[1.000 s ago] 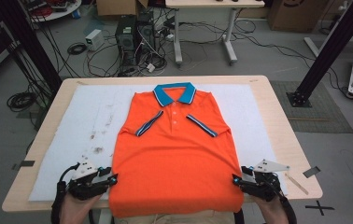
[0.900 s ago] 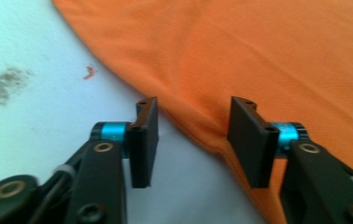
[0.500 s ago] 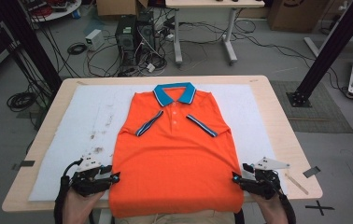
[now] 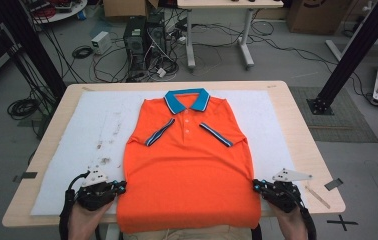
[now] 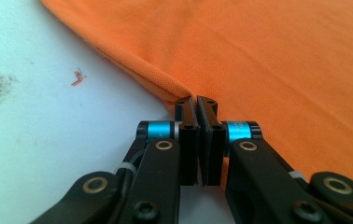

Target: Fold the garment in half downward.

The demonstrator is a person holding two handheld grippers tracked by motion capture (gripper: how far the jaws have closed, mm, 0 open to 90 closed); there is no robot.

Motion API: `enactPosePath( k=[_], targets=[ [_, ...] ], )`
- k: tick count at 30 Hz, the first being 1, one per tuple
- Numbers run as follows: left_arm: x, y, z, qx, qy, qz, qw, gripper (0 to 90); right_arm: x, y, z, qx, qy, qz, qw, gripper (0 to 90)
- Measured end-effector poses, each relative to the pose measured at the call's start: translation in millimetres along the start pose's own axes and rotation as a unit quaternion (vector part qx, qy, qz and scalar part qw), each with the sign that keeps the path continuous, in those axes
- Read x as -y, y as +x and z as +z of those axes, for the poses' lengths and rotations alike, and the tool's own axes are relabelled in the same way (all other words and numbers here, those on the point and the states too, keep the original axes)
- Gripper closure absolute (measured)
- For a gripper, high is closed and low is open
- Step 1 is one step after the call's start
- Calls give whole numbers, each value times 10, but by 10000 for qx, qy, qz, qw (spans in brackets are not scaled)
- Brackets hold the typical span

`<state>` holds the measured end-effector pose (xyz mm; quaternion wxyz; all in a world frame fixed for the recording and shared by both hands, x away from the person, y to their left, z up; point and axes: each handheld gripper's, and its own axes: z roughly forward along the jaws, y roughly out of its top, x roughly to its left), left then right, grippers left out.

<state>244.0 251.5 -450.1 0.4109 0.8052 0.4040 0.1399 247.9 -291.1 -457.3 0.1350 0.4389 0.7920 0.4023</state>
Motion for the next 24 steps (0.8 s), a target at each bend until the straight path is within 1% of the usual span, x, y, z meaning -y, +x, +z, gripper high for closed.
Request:
enactPosePath(
  k=[2,3,5,6,9,12,13,14,15,16,17,18,19,20,21,22,23,24],
  targets=[
    [14,20,-40,86,-15,7,10000,876,7,2,-11,-9,-1,30,10000,894],
    [24,26,-62,80,-47,10,10000,876,16,7,-23,-4,11,29,10000,895],
    [43,23,-107,193,-82,10,9998,876,37,20,-49,-29,28,-15,10000,895],
    [54,13,-126,246,-87,-3,9997,876,49,20,-62,-65,27,-51,10000,895],
    [93,-38,-180,379,-29,75,9992,876,91,34,-120,-181,80,-87,9998,895],
    [112,-77,-219,457,-23,124,9989,875,140,56,-179,-213,120,-91,9997,890],
    [101,-74,-225,437,-37,131,9990,869,147,57,-187,-217,102,-104,9997,863],
    [77,-62,-225,439,-70,69,9990,752,123,61,-185,-24,44,-135,9999,739],
    [46,-41,-221,345,-130,37,9993,752,123,61,-185,-24,44,-135,9999,739],
    [12,-24,-218,245,-190,8,9995,690,96,62,-176,84,7,-127,9999,682],
    [-36,-4,-200,112,-225,-16,9997,658,61,59,-166,158,-28,-105,9998,646],
    [-64,13,-180,82,-228,-37,9997,611,12,45,-144,246,-65,-148,9996,634],
    [-98,39,-146,81,-173,-47,9998,594,-16,34,-123,328,-86,-207,9992,618],
    [-123,53,-101,57,-127,-75,9999,584,-54,26,-93,401,-73,-177,9990,620],
    [-143,72,-53,10,-44,-35,10000,596,-89,6,-52,435,-51,-217,9988,622],
    [-154,78,-3,-15,26,-67,10000,617,-116,-4,-4,427,11,-228,9988,637],
    [-159,84,47,-66,91,-58,9999,634,-134,-3,45,456,103,-251,9986,655],
    [-156,86,88,-62,183,-18,9998,662,-140,3,94,481,181,-280,9983,673]
  ],
)
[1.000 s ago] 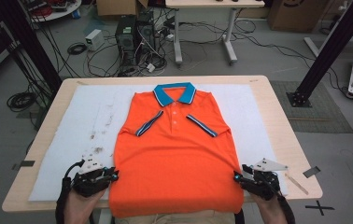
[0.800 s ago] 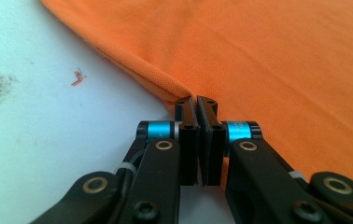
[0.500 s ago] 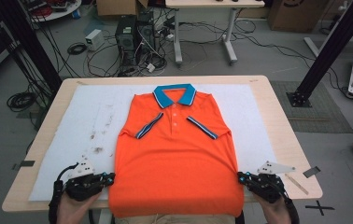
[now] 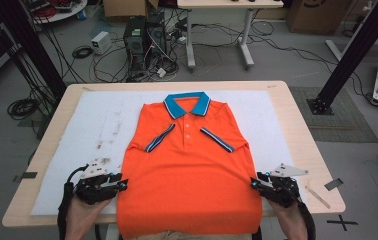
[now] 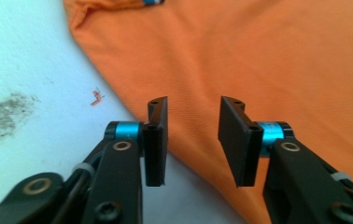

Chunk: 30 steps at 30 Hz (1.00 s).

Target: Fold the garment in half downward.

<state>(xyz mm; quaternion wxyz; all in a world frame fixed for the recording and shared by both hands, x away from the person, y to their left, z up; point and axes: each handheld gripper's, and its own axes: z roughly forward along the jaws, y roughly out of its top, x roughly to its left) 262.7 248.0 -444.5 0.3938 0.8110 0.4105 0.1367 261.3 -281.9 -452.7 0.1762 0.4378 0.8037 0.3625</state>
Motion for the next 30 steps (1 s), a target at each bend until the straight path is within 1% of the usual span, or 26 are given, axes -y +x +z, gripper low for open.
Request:
enactPosePath(
  k=[1,2,3,4,7,9,12,14,15,16,17,18,19,21,22,23,25,26,28,29,30],
  targets=[
    [9,-15,18,-58,-64,55,9999,695,3,8,16,11,-83,-16,10000,727],
    [13,-23,18,-122,-79,116,9998,749,7,9,22,-68,-100,-30,9999,761],
    [18,-20,12,-98,-81,127,9998,795,11,10,18,-121,-108,-8,9999,818],
    [26,-15,11,35,-94,110,9999,877,19,3,18,-203,-135,-44,9997,862],
    [56,-37,-22,32,-87,236,9997,883,37,6,-10,-261,-106,6,9996,884],
    [87,-55,-74,92,-98,261,9996,885,63,-10,-41,-297,-107,48,9995,888],
    [160,-77,-172,294,-108,234,9992,886,130,-25,-113,-443,-85,117,9989,888],
    [205,-108,-229,486,-58,219,9986,886,187,-17,-173,-558,-78,148,9983,888],
    [222,-123,-255,529,-52,250,9983,885,213,-1,-209,-595,-45,185,9980,887],
    [230,-136,-276,542,-77,230,9982,882,237,14,-235,-615,-47,137,9980,880],
    [225,-136,-294,552,-90,197,9982,875,255,31,-258,-579,-50,141,9982,844],
    [212,-130,-305,514,-160,146,9984,834,265,37,-276,-502,-73,131,9986,780],
    [191,-112,-316,434,-198,152,9987,767,266,33,-285,-413,-88,132,9990,729],
    [145,-82,-301,238,-270,72,9993,685,250,2,-280,-298,-165,211,9992,637],
    [120,-66,-275,176,-270,51,9995,658,234,-14,-267,-262,-182,296,9991,626],
    [95,-49,-241,113,-239,38,9996,643,215,-30,-248,-249,-170,321,9990,623],
    [54,-60,-179,93,-147,50,9998,634,171,-35,-189,-252,-143,312,9991,599],
    [42,-95,-168,105,-176,94,9997,634,152,-18,-168,-236,-116,299,9992,588],
    [40,-176,-171,305,-265,270,9988,634,138,39,-153,-248,-131,193,9994,588],
    [45,-215,-166,354,-282,320,9985,633,141,67,-151,-263,-113,127,9995,587],
    [52,-244,-159,297,-247,346,9987,623,148,92,-148,-247,-108,86,9996,580]
  ],
)
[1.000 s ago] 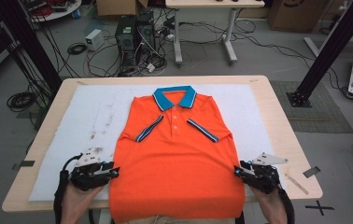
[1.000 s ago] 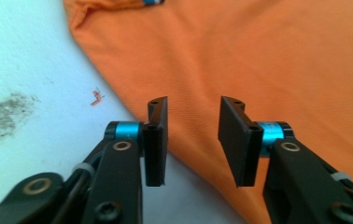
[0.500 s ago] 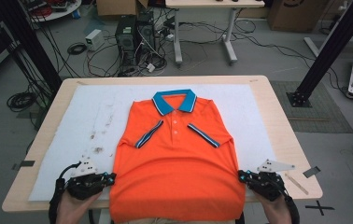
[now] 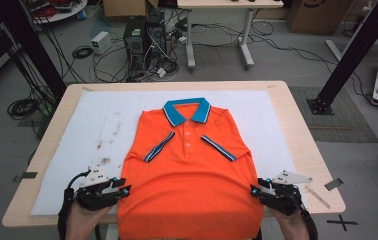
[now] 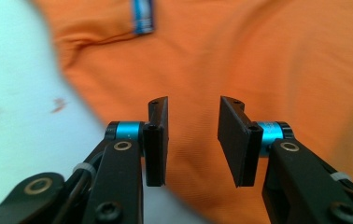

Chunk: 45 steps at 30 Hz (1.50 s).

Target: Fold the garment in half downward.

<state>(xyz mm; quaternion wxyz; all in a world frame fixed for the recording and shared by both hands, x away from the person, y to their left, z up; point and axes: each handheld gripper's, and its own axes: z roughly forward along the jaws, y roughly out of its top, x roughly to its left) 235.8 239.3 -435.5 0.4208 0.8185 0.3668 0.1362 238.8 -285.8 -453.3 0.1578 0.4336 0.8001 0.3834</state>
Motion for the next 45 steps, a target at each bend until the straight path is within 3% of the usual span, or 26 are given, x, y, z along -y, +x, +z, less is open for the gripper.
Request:
enactPosePath(
  k=[2,4,6,8,9,10,11,14,20,22,23,26,29,30,32,34,35,39,45],
  targets=[
    [18,-6,11,-190,119,-4,9997,613,19,30,-9,108,40,1,9999,563],
    [47,30,23,-422,182,-148,9988,599,38,36,-29,161,40,48,9999,546],
    [79,60,45,-389,236,-258,9986,589,64,41,-36,219,-10,25,9998,551],
    [91,55,51,-409,182,-180,9988,635,70,56,-36,316,-24,28,9995,630],
    [88,56,47,-300,179,-176,9992,713,67,48,-36,275,-38,-30,9996,719],
    [89,64,42,-97,203,-139,9996,854,62,41,-40,116,-13,34,9999,824],
    [93,56,44,-98,229,-79,9997,876,61,25,-39,-77,6,86,9999,868],
    [123,58,-2,36,243,-4,9997,884,83,-6,-62,-222,9,141,9997,886],
    [241,10,-200,620,264,-61,9977,885,221,-32,-239,-594,146,223,9979,889],
    [238,5,-226,679,239,-95,9974,879,260,-15,-292,-647,186,200,9975,867],
    [222,22,-237,619,201,-100,9978,857,264,-13,-305,-594,152,149,9980,794],
    [154,83,-197,-34,35,-274,9996,681,223,-49,-303,-270,-65,260,9993,649],
    [110,158,-61,-218,105,-377,9990,638,145,-110,-228,8,-221,289,9993,631],
    [99,163,-12,-196,147,-369,9990,647,122,-112,-190,51,-194,316,9993,652],
    [91,144,56,-175,206,-200,9994,756,91,-89,-104,-8,-90,223,9997,730],
    [86,127,63,-185,199,-127,9996,859,97,-43,-69,153,-69,145,9998,823],
    [89,132,52,-148,225,-101,9996,869,101,-50,-77,45,-63,166,9998,877],
    [142,133,-30,19,273,-116,9996,876,156,-84,-152,-195,10,355,9992,891],
    [212,63,-132,245,313,-68,9992,869,263,-25,-295,-337,115,299,9989,884]
  ],
)
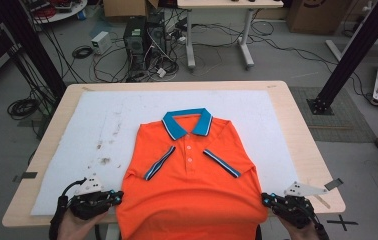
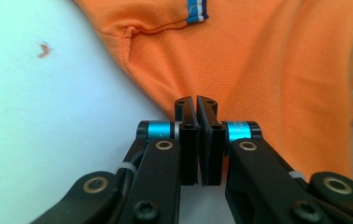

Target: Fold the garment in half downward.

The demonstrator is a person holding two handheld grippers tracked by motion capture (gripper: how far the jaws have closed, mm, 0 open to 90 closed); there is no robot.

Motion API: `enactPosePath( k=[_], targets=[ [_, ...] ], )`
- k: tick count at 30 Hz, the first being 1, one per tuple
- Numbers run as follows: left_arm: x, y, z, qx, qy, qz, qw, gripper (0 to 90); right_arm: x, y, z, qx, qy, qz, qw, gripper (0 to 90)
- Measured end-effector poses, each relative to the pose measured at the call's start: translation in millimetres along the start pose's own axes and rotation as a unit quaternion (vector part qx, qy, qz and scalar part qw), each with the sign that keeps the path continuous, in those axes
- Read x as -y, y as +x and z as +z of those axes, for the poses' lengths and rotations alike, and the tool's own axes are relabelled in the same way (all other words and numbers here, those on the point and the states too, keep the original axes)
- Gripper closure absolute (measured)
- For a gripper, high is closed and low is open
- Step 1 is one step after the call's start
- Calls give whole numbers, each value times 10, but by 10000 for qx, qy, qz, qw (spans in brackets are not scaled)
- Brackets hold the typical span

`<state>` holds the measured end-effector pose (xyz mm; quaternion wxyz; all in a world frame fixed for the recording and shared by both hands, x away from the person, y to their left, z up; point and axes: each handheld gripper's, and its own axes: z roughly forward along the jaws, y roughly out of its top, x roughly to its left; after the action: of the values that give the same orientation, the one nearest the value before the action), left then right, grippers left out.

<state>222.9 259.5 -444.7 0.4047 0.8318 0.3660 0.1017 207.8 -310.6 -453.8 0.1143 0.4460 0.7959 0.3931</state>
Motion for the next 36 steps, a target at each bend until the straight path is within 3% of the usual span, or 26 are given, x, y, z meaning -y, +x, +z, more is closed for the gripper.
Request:
enactPosePath(
  k=[5,7,10,13,16,18,21,23,26,31,36],
  targets=[
    [-170,68,-22,-144,-395,-66,9991,644,-79,-52,43,181,-247,-27,9995,597],
    [-277,104,-17,-222,-535,-32,9983,603,-176,-70,91,349,-373,-67,9987,520],
    [-443,152,18,-320,-520,127,9981,581,-351,-119,169,405,-463,-165,9980,455],
    [-607,237,85,-413,-482,237,9977,572,-556,-166,238,597,-571,-297,9961,487],
    [-751,355,175,-354,-466,238,9980,564,-812,-228,343,685,-584,-433,9950,506],
    [-822,421,247,-426,-484,197,9977,563,-1004,-290,454,674,-549,-481,9950,527],
    [-866,515,340,-535,-415,108,9976,562,-1290,-426,683,622,-440,-400,9963,530],
    [-862,548,392,-642,-388,48,9972,559,-1472,-499,860,683,-233,-350,9968,527],
    [-829,570,441,-670,-255,28,9974,556,-1692,-574,1105,793,-127,-361,9961,529],
    [-797,571,448,-643,-244,36,9976,557,-1912,-637,1445,740,96,-387,9965,565],
    [-796,574,440,-637,-252,22,9976,558,-1982,-677,1610,1032,425,-600,9919,769]
  ],
)
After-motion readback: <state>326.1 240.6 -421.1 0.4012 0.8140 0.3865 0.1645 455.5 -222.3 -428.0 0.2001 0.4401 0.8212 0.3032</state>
